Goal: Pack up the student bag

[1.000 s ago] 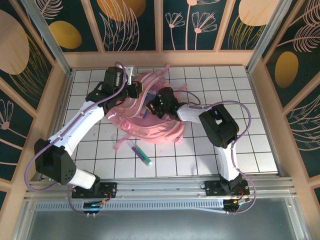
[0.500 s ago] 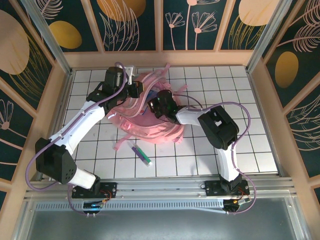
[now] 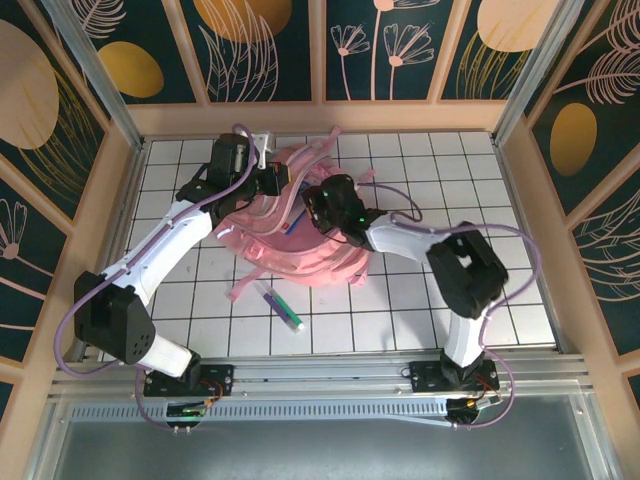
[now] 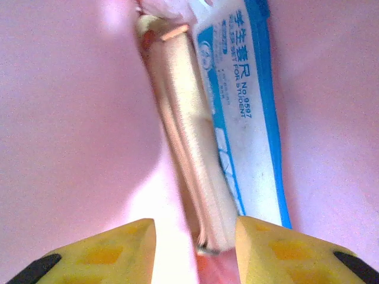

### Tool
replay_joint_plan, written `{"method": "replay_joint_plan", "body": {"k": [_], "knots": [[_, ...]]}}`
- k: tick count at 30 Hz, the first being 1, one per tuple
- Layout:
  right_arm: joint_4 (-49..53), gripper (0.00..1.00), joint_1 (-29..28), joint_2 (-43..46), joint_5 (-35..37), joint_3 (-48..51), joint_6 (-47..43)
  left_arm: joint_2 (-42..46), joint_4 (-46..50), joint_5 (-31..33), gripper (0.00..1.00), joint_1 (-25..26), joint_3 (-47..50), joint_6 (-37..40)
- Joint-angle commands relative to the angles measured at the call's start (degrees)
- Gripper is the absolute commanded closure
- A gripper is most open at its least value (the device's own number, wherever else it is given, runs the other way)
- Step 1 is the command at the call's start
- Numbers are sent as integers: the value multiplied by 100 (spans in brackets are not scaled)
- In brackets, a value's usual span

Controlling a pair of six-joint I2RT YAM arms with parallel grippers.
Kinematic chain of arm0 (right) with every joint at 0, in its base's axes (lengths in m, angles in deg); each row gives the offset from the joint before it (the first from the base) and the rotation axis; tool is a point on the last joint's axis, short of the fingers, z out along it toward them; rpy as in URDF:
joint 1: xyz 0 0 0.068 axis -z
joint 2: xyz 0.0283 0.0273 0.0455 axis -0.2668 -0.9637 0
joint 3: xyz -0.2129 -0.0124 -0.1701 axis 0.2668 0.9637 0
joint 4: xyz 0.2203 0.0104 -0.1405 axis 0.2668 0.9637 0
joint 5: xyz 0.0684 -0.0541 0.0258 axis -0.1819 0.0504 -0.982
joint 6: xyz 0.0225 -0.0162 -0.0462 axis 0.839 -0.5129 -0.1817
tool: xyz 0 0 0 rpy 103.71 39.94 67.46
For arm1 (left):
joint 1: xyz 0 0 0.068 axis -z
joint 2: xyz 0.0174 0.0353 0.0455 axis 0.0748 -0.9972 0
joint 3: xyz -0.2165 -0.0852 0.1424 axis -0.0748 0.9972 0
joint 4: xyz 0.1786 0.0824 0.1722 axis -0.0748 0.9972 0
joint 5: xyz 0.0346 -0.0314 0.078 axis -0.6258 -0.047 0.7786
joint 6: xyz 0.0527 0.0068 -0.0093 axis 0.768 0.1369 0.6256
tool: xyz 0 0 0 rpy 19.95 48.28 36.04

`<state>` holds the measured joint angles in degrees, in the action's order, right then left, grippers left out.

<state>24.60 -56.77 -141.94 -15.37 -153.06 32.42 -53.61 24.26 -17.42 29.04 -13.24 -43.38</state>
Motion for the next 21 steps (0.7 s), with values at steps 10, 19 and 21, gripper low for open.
{"method": "replay_joint_plan", "body": {"k": [10,19,21], "knots": [[1677,44,260,2931,802,1211,-4154,-263,-509,-1708,100,11,-75,-9],[2549,11,1520,3477,-1072,1306,-5610,-452,-44,-1896,99,99,-221,758],[2808,13,1531,3298,-1258,1037,-6046,-466,92,-1681,78,76,-248,474]]}}
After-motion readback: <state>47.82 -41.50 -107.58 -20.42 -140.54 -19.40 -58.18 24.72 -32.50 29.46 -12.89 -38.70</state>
